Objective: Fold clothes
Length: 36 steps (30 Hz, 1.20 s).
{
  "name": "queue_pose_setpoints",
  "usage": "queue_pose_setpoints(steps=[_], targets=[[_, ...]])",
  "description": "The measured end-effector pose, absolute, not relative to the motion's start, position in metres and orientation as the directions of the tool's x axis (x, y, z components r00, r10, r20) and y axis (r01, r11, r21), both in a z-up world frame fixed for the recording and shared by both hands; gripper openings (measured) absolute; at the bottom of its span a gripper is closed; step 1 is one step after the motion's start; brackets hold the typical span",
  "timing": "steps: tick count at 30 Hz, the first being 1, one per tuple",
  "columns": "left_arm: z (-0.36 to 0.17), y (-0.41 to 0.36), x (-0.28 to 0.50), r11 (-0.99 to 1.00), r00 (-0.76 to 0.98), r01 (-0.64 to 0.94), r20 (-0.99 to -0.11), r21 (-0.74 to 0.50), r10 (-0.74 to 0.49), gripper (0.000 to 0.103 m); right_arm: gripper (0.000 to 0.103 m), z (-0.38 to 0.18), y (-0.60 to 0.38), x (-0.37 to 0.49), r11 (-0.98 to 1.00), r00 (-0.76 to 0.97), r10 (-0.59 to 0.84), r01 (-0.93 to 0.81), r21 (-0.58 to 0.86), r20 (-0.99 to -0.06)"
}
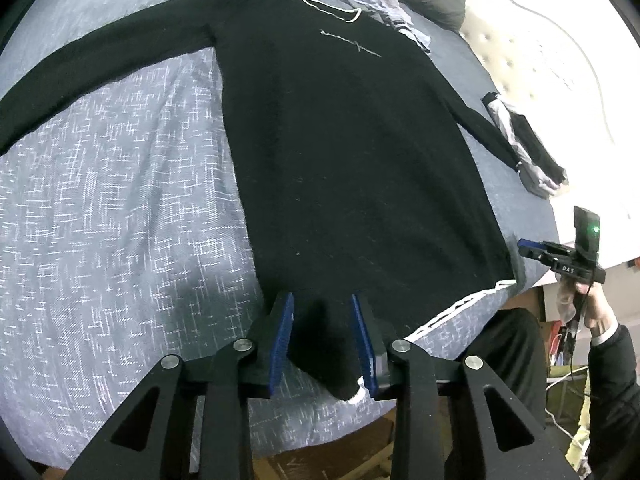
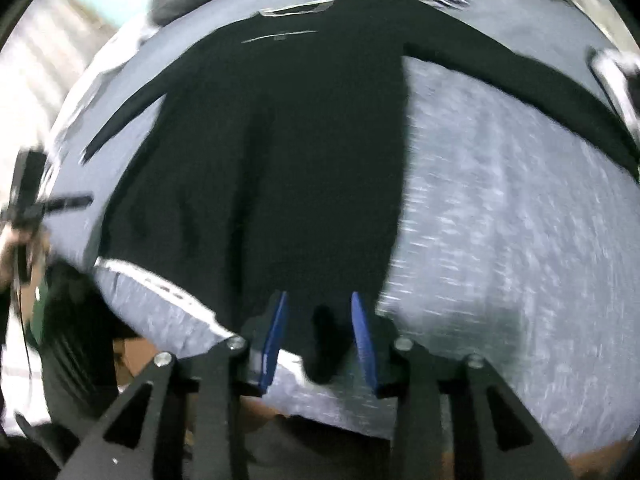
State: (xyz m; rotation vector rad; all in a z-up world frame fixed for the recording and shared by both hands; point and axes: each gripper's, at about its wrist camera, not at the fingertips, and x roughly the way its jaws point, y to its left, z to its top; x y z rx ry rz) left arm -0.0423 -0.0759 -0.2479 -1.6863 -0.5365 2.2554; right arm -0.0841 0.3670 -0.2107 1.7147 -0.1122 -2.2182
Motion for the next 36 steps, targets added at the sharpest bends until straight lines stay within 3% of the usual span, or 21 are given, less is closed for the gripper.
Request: queue_pose_setpoints(steps=[10,28,31,32,33,36], targets=[[-0.27,-0.092,-0.049,-0.898,-0.261,0.073,-0.878,-0.433,0.402,0.033,0.034,-0.246,0.364,-0.083,-0.94,-0.143,-0.332,0.134,0.314,-0.932],[-0.314,-0.124,-0.114,-0.848,-0.365,0.206,-0.843,-0.488,0.396,0.034,0.034,-0.246,0.364,-0.085,-0.936,-0.13,-0.346,0.12,0.332,-0.929],[-0.315,-0.124,-0.122,-0.841,-0.377,0.199,-0.832,-0.502,0.407,0.03,0.034,-0.246,0.366,-0.087,-0.935,-0.13,-0.349,0.117,0.335,-0.928],[-0.316,-0.124,-0.122,-0.839,-0.38,0.198,-0.829,-0.507,0.411,0.024,0.034,-0.247,0.366,-0.087,-0.934,-0.131,-0.352,0.116,0.338,-0.927],[-0.315,-0.122,-0.123,-0.841,-0.382,0.191,-0.828,-0.506,0.411,0.01,0.034,-0.247,0.366,-0.088,-0.933,-0.131,-0.354,0.115,0.34,-0.926],[-0.307,-0.123,-0.121,-0.853,-0.407,0.17,-0.824,-0.493,0.395,0.007,0.034,-0.247,0.367,-0.09,-0.934,-0.135,-0.352,0.113,0.339,-0.926]])
